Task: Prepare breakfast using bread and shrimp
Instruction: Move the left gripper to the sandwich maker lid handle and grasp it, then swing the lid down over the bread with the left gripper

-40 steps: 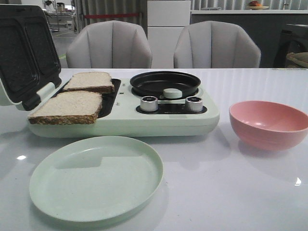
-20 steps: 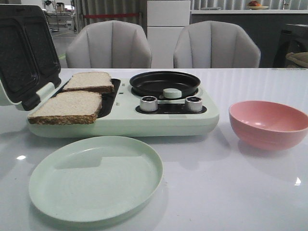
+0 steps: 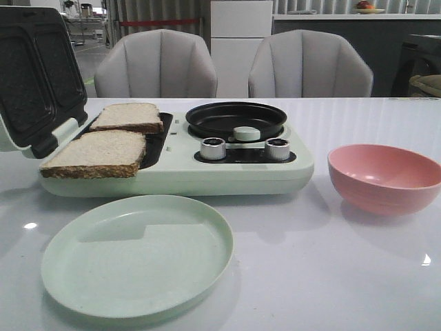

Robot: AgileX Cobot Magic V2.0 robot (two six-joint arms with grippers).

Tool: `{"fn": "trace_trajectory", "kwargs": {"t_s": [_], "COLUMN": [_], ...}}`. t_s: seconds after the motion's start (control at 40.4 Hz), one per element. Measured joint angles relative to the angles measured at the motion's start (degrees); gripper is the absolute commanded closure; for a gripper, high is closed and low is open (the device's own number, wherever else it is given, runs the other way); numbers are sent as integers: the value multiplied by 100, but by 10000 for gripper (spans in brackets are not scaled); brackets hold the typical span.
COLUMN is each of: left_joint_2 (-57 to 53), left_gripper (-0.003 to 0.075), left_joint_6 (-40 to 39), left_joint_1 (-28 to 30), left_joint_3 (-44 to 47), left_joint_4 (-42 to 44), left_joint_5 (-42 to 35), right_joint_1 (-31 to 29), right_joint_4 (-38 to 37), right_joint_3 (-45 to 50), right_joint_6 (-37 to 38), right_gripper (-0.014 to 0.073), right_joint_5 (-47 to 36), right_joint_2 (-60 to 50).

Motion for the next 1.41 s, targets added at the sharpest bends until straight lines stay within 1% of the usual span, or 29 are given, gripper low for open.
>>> {"fn": "trace_trajectory", "kwargs": {"t_s": [0.074,0.148,0.223,0.495,0.643,0.742,0.866,0.916,1.138,1.411], "left_joint_2": [269,543,785,1721,2179,2439,2703,2823,3137,3439], "left_gripper": [315,315,315,316,316,316,317,330,437,444], "left_joint_6": [62,369,855,2773,3653,4051,4435,4589,4888,5035], "left_joint_1": [309,528,706,1347,1634,1676,1687,1687,1687,1674], "left_joint_3": [-121,-235,-312,-361,-361,-361,-361,-361,-365,-421], "left_joint_4": [-355,-778,-1403,-4194,-5362,-5880,-6324,-6465,-6607,-6881], "left_joint_5": [168,330,508,1173,1615,1783,2003,2119,2293,2741], "right_joint_1": [0,0,0,0,0,0,0,0,0,0], "right_joint_4": [0,0,0,0,0,0,0,0,0,0], "right_joint_3": [0,0,0,0,0,0,0,0,0,0], "right_joint_6": [0,0,0,0,0,0,0,0,0,0], "right_gripper": [-32,-32,-32,-32,-32,-32,-32,-32,-32,-32], "right_joint_5": [0,0,0,-2,-2,-2,-2,-2,-2,-2], "right_joint_2": [0,0,0,0,0,0,0,0,0,0]}}
